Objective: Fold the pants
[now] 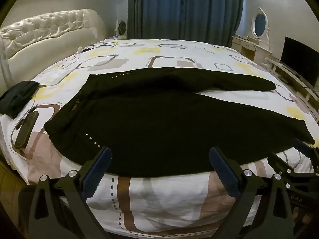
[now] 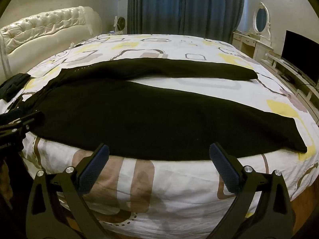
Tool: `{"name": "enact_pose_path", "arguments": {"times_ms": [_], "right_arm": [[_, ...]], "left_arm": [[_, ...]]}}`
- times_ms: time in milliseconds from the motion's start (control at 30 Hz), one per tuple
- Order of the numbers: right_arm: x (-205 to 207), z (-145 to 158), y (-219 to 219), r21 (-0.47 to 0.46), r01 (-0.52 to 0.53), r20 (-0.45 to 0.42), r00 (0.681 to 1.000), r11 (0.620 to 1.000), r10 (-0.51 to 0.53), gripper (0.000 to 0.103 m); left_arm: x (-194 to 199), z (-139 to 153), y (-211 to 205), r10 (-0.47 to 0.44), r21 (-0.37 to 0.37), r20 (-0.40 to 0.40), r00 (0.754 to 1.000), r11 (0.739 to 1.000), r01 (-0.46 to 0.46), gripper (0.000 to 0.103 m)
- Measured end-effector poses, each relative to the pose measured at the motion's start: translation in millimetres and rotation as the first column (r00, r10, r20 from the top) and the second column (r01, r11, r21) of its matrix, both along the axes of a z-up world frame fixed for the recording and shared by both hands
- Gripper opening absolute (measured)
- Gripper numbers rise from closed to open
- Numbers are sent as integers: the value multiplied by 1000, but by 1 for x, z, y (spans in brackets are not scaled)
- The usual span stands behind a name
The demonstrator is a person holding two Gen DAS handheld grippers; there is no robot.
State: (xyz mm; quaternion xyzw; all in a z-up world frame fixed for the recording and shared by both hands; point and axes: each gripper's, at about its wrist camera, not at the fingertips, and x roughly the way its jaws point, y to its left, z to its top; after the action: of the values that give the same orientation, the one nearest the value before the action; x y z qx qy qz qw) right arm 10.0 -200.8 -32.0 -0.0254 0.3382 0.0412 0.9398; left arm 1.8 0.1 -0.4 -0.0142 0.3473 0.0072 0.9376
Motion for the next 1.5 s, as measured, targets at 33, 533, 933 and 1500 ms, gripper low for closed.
{"name": "enact_pose_path", "arguments": {"times_ms": [33, 533, 933, 1500], "right_arm": [[0, 0, 0, 0, 0, 0, 1000, 1000, 0, 101], [-2, 0, 1, 0, 0, -3, 1000, 1000, 0, 101], [-1, -1, 5, -1, 3, 0, 1000, 1000, -3, 101], [0, -2, -9, 5, 17, 3, 1000, 1000, -17, 101]], "left_arm": [[0, 0, 1, 0, 0, -2, 1000, 1000, 0, 98], [3, -2, 8, 9, -9, -14, 1000, 1000, -9, 98], [2, -4, 10, 11, -7, -15, 1000, 1000, -11, 98], [3, -4, 10, 12, -3, -20, 1000, 1000, -12, 98]]}}
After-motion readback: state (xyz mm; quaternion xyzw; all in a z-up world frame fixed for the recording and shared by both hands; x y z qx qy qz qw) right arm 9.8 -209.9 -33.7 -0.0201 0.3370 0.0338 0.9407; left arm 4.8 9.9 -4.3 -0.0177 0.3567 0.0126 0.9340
